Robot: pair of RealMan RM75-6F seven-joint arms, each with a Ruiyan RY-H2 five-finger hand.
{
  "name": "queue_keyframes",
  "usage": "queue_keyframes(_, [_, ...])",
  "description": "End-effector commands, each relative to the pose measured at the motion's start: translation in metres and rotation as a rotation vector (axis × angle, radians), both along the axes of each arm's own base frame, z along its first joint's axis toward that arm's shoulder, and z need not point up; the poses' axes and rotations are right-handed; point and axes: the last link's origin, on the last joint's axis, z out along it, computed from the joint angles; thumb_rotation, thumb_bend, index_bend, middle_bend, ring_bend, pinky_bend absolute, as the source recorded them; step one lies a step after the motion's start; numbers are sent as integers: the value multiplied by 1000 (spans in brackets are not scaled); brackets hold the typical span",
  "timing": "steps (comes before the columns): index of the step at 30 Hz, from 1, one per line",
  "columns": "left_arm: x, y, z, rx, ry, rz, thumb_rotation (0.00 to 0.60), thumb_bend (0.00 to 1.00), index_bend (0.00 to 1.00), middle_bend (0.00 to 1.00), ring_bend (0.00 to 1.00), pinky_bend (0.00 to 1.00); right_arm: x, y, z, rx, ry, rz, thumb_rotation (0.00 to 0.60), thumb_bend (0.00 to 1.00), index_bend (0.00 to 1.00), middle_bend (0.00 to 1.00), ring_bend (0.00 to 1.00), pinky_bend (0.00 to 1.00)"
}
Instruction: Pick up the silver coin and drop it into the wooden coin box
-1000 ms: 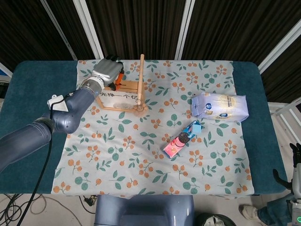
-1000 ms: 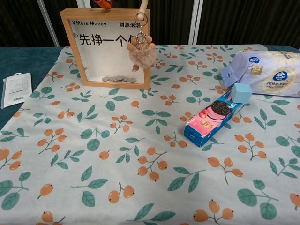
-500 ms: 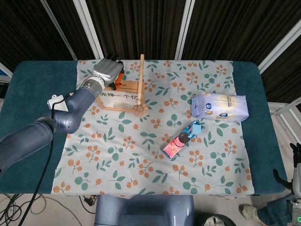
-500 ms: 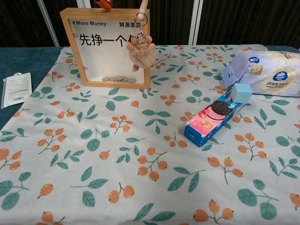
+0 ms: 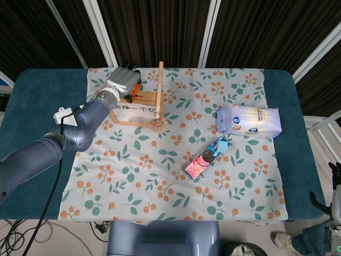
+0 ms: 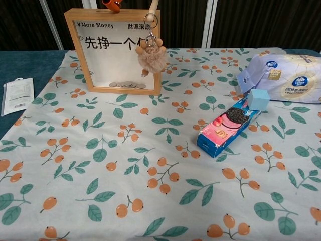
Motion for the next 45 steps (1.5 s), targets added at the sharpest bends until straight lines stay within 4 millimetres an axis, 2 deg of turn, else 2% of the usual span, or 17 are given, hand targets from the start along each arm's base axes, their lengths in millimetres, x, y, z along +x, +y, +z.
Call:
queue_keyframes(1, [0, 0, 0, -1, 3, 1, 600, 413, 529, 207, 0, 0, 0, 0, 0, -1, 1, 0, 600, 369, 99, 46, 4, 0])
queue_keyframes(19, [0, -1, -1, -10, 32, 14, 600, 420, 460, 181, 0, 0, 0, 0, 0, 0, 2, -5, 600, 369, 99, 46, 4, 0])
queue_keyframes(45, [5, -2, 4, 0, 30, 16, 600, 411, 421, 178, 0, 0, 0, 0, 0, -1, 6, -7, 600, 369, 99, 46, 4, 0])
